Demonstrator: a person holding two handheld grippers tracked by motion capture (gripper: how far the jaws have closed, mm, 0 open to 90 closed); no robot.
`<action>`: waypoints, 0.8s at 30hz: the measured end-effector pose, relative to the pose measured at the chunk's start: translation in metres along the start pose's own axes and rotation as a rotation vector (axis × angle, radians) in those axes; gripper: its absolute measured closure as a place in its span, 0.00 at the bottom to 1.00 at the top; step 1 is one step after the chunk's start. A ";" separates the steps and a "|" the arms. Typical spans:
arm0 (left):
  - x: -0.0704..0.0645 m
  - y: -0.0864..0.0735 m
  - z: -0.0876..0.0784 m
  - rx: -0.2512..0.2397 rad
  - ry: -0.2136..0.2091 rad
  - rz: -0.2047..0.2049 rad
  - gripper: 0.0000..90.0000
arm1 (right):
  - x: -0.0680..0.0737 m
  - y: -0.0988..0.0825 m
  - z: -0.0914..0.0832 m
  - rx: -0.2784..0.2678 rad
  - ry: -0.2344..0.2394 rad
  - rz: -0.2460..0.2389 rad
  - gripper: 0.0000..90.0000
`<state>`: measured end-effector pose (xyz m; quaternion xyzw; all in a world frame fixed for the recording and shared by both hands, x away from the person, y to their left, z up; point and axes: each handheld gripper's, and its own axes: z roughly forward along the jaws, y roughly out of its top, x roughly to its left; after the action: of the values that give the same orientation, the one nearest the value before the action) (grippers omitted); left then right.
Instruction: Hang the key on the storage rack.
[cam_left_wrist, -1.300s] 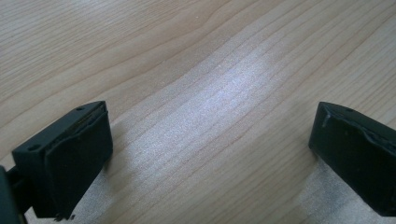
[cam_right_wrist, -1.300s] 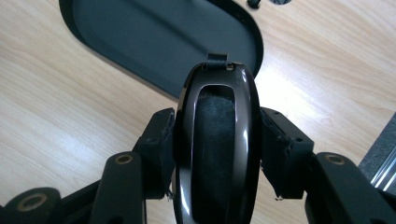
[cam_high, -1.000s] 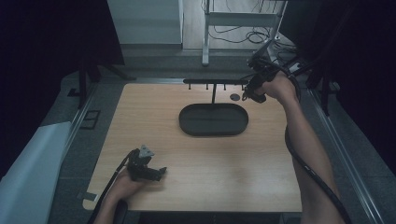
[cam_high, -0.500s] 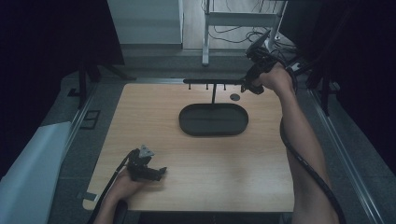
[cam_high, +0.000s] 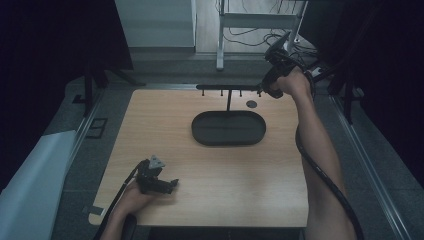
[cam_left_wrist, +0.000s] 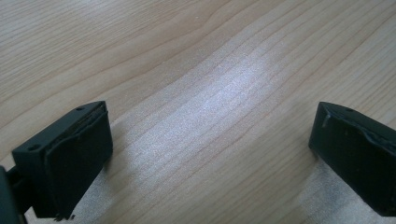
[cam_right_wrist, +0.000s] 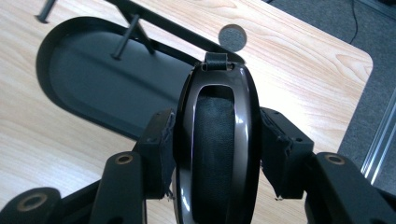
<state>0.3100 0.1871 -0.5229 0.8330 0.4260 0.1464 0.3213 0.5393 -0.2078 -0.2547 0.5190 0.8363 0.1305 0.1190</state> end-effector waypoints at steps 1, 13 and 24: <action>0.000 0.000 0.000 0.003 0.000 0.004 0.00 | -0.001 -0.001 0.001 -0.001 -0.004 0.007 0.54; 0.000 0.000 0.000 0.005 -0.002 0.004 0.00 | -0.019 -0.012 0.018 0.025 -0.062 0.035 0.54; 0.000 0.000 0.000 0.002 -0.001 0.003 0.00 | -0.027 -0.025 0.053 0.057 -0.078 0.050 0.54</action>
<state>0.3104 0.1873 -0.5227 0.8340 0.4248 0.1461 0.3204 0.5474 -0.2378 -0.3115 0.5478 0.8210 0.0894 0.1336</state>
